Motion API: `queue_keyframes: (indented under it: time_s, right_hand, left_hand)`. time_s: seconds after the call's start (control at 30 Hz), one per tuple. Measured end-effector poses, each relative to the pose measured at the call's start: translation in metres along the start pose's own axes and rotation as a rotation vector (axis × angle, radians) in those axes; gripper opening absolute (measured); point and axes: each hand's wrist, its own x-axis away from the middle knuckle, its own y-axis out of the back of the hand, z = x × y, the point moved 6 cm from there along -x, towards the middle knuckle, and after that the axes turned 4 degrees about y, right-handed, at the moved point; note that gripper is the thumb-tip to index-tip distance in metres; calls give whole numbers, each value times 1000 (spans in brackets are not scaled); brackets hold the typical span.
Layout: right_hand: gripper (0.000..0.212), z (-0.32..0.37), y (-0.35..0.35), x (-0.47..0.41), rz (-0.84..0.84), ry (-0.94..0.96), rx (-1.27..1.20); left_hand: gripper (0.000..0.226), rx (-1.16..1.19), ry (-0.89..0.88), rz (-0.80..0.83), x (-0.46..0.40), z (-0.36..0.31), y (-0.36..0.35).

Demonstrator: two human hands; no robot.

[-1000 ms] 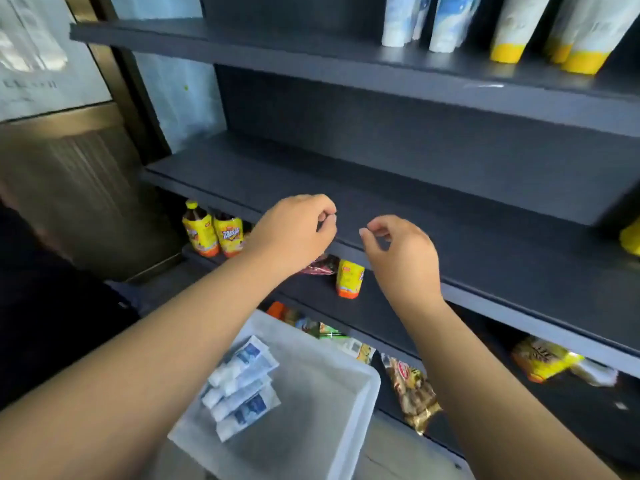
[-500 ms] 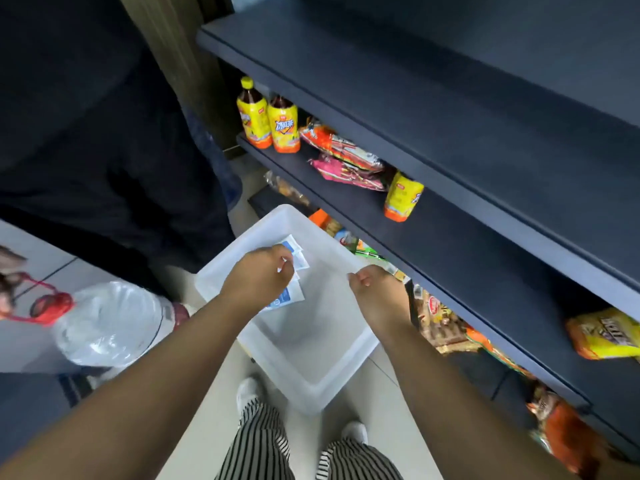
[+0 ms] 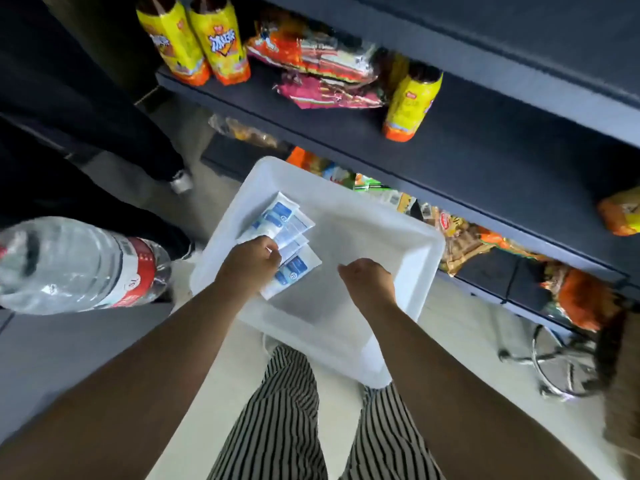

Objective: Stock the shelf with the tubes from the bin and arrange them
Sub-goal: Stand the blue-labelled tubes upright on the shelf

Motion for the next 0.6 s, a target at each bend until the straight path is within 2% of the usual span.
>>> queue_keyframes:
  time_s: [0.13,0.23,0.33,0.47,0.6]
  right_hand:
    - [25,-11,-43,-13,0,-125,-96]
    - [35,-21,-80,-31,6,-218,-162]
    - [37,-29,-119,-52,10,-294,-288]
    - [37,-34,-165,-79,30,-363,-437]
    - [34,-25,-184,-101,-91,-347,-617]
  left_hand:
    - [25,-36,-29,77,-30,26,-14]
    - [25,-42,-37,77,-53,48,-25]
    - [28,-38,3,80,-79,68,-39]
    - [35,13,32,-20,-110,85,-49]
    - [40,14,-37,-56,-129,83,-56]
